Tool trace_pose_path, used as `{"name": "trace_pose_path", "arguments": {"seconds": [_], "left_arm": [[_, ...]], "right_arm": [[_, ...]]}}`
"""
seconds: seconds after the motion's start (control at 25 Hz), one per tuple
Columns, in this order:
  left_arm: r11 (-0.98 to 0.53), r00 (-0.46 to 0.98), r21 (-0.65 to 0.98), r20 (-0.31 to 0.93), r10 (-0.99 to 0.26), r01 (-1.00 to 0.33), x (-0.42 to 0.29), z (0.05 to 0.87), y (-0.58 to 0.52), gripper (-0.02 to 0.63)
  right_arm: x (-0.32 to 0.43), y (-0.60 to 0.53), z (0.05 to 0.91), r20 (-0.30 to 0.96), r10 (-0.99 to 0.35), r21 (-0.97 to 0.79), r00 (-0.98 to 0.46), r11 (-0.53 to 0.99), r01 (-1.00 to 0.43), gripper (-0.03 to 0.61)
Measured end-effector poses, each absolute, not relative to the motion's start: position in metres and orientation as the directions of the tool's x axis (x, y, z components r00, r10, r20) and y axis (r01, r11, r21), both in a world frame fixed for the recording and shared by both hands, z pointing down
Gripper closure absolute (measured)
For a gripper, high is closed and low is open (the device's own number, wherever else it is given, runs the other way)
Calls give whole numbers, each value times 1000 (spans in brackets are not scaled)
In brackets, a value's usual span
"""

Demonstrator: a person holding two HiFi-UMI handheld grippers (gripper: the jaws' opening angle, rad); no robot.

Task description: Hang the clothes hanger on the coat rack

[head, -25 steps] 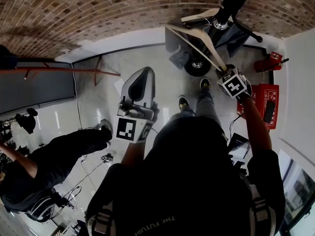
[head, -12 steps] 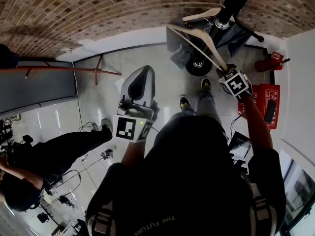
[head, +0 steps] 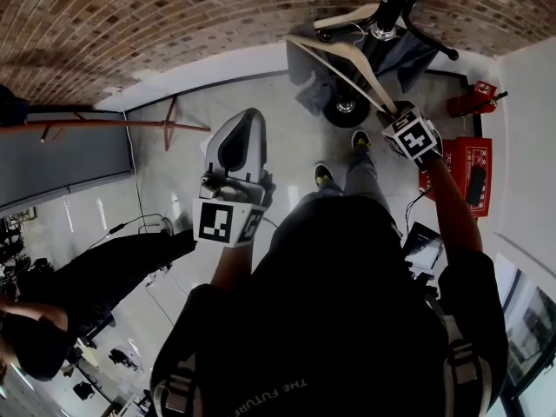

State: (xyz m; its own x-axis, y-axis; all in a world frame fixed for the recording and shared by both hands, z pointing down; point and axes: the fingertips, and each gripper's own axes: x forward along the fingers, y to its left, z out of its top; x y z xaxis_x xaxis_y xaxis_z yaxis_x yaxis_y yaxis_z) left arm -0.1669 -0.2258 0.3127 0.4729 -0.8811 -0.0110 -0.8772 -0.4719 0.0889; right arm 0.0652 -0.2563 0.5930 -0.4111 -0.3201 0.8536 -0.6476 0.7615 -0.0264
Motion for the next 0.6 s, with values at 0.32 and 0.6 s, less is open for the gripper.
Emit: {"name": "trace_pose_path", "arguments": {"seconds": [0.32, 0.6], "left_arm": [[-486, 486, 78, -29, -874, -870, -159, 308, -225, 591], [-515, 514, 82, -39, -857, -853, -147, 306, -227, 591]], "right_arm": [[71, -270, 561, 808, -401, 37, -431, 765, -643, 497], [81, -272, 534, 785, -471, 140, -402, 767, -626, 488]]}}
